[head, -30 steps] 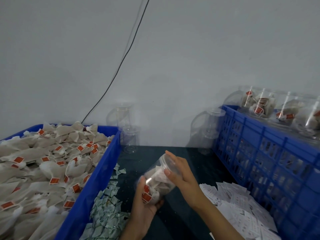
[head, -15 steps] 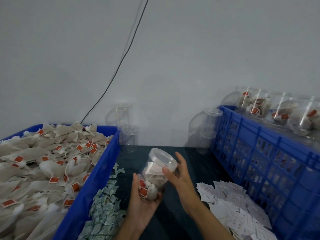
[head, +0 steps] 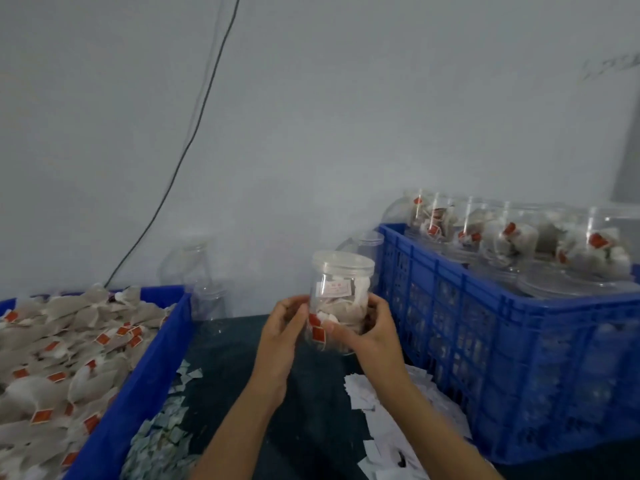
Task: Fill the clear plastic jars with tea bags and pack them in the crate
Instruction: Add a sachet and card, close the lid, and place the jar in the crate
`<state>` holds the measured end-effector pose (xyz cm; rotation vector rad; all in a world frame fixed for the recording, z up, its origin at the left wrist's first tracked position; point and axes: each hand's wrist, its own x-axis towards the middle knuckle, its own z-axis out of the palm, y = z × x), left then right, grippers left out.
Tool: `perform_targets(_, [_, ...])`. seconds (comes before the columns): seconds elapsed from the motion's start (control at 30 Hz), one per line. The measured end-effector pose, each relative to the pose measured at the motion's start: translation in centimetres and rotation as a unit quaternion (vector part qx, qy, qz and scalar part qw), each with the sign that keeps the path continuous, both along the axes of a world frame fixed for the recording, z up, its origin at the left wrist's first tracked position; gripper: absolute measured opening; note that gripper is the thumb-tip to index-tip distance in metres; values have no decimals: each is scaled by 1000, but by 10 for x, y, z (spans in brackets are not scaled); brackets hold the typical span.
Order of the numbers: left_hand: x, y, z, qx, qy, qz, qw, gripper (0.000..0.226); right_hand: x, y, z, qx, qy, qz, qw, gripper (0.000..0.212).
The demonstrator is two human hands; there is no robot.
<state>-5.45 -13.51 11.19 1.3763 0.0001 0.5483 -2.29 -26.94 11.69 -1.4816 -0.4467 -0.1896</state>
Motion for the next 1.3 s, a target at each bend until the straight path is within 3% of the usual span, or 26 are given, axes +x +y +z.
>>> perform_targets(0.3, [48, -126, 87, 108, -103, -133, 980, 21, 22, -135, 81, -32, -144, -180, 973, 68])
perform_targets(0.57, [88, -218, 101, 241, -59, -184, 951, 48, 52, -223, 85, -78, -147, -309, 937, 71])
perform_targets(0.83, [118, -247, 98, 347, -24, -185, 919, 31, 74, -252, 73, -192, -133, -374, 897, 82])
perform_targets(0.97, [122, -254, 102, 389, -35, -198, 899, 41, 76, -256, 68, -232, -103, -417, 873, 87])
perform_targets(1.1, [126, -261, 102, 392, -32, -200, 897, 43, 74, -250, 66, -213, -119, -466, 851, 86])
perform_targets(1.3, [127, -265, 100, 404, -20, -211, 890, 37, 72, -246, 69, -194, -120, -481, 846, 72])
